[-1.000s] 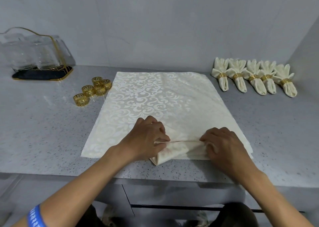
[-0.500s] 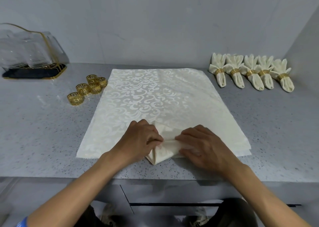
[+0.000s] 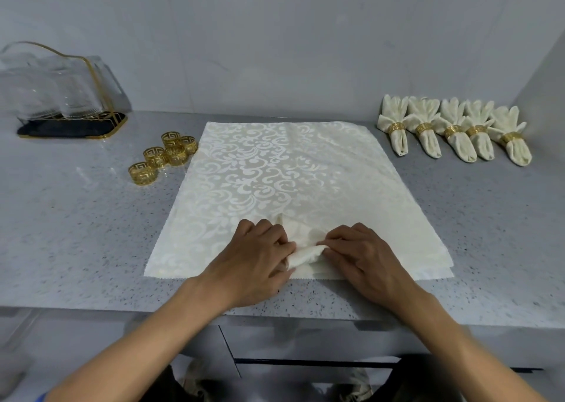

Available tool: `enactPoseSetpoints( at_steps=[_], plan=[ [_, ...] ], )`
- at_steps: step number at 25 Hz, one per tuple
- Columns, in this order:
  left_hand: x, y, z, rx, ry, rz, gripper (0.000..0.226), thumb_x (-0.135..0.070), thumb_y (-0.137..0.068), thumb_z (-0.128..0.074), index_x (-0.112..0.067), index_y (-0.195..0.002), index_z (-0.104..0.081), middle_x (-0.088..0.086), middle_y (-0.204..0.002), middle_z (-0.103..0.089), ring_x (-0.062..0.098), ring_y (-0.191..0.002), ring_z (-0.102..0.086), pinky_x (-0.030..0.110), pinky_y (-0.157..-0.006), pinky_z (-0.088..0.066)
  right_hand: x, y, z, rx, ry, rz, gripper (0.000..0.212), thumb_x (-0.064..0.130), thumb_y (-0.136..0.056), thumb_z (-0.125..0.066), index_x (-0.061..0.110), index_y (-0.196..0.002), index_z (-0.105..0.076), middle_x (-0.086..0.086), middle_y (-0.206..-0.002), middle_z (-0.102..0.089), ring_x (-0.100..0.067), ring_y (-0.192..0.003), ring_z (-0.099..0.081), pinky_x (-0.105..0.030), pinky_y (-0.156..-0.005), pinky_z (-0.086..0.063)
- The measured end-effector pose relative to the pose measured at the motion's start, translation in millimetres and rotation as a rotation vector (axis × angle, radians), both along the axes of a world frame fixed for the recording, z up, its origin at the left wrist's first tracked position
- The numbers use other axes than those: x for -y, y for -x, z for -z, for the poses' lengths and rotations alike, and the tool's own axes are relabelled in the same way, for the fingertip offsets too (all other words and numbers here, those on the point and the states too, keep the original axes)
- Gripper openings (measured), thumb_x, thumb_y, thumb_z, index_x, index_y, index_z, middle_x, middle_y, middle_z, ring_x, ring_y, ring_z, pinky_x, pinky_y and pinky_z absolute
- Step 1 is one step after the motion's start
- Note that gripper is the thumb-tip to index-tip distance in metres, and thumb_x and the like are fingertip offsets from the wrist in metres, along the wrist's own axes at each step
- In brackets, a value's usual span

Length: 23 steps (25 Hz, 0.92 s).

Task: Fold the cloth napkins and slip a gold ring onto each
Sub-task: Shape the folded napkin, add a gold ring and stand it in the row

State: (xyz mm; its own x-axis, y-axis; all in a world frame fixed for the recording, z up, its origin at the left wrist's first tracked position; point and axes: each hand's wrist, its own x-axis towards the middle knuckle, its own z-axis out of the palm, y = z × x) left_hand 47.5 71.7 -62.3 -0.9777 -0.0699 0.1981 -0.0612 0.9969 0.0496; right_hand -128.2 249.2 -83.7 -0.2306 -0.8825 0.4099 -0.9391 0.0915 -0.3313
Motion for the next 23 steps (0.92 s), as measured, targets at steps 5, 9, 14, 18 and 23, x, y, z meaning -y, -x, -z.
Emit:
enactPoseSetpoints(
  at_steps=[5, 9, 14, 18, 23],
  plan=[
    [-9, 11, 9, -0.058, 0.026, -0.138, 0.026, -0.034, -0.078, -0.054, -0.024, -0.094, -0.072, -0.01, -0.088, -0.056, 0.014, -0.085, -0.049, 0.032, -0.081, -0.023, -6, -3, 0, -0.087, -0.022, 0.035, 0.031, 0.025, -0.095, -0.05, 0.015, -0.115, -0.071, 0.005, -0.106, -0.064, -0.016, -0.086, -0.054, -0.026, -0.072, -0.046],
    [-9, 17, 9, -0.092, 0.062, -0.158, 0.014, -0.031, -0.07, -0.07, -0.023, -0.082, -0.074, -0.01, -0.075, -0.055, 0.014, -0.074, -0.049, 0.033, -0.074, -0.022, -1, -6, -4, -0.172, -0.055, 0.136, 0.028, 0.019, -0.082, -0.047, 0.012, -0.096, -0.071, 0.002, -0.094, -0.061, -0.02, -0.08, -0.054, -0.033, -0.061, -0.049],
    [-5, 26, -50, -0.009, -0.497, -0.288, 0.032, -0.035, -0.074, -0.069, -0.014, -0.058, -0.05, -0.005, -0.054, -0.048, 0.009, -0.054, -0.04, 0.022, -0.059, -0.031, 2, -12, -44, 0.072, -0.042, 0.22, 0.023, 0.023, -0.082, -0.05, 0.016, -0.062, -0.042, 0.004, -0.061, -0.042, -0.014, -0.056, -0.036, -0.029, -0.053, -0.025],
    [15, 53, -66, 0.378, -1.171, -0.491, 0.024, -0.017, -0.072, -0.072, -0.005, -0.092, -0.066, 0.01, -0.084, -0.07, 0.024, -0.078, -0.068, 0.032, -0.066, -0.047, 14, 14, -71, 0.518, -0.366, 0.259, 0.021, 0.031, -0.081, -0.055, 0.015, -0.068, -0.053, -0.001, -0.066, -0.05, -0.014, -0.06, -0.046, -0.031, -0.059, -0.035],
    [31, 74, -55, 0.522, -1.129, -0.533, 0.024, -0.02, -0.072, -0.072, -0.007, -0.091, -0.067, 0.009, -0.085, -0.072, 0.025, -0.077, -0.068, 0.029, -0.066, -0.048, 15, -18, -19, 0.122, -0.297, 0.266, 0.051, 0.039, -0.105, -0.027, 0.02, -0.153, -0.03, 0.003, -0.159, -0.031, -0.015, -0.146, -0.025, -0.015, -0.113, -0.007]
  ],
)
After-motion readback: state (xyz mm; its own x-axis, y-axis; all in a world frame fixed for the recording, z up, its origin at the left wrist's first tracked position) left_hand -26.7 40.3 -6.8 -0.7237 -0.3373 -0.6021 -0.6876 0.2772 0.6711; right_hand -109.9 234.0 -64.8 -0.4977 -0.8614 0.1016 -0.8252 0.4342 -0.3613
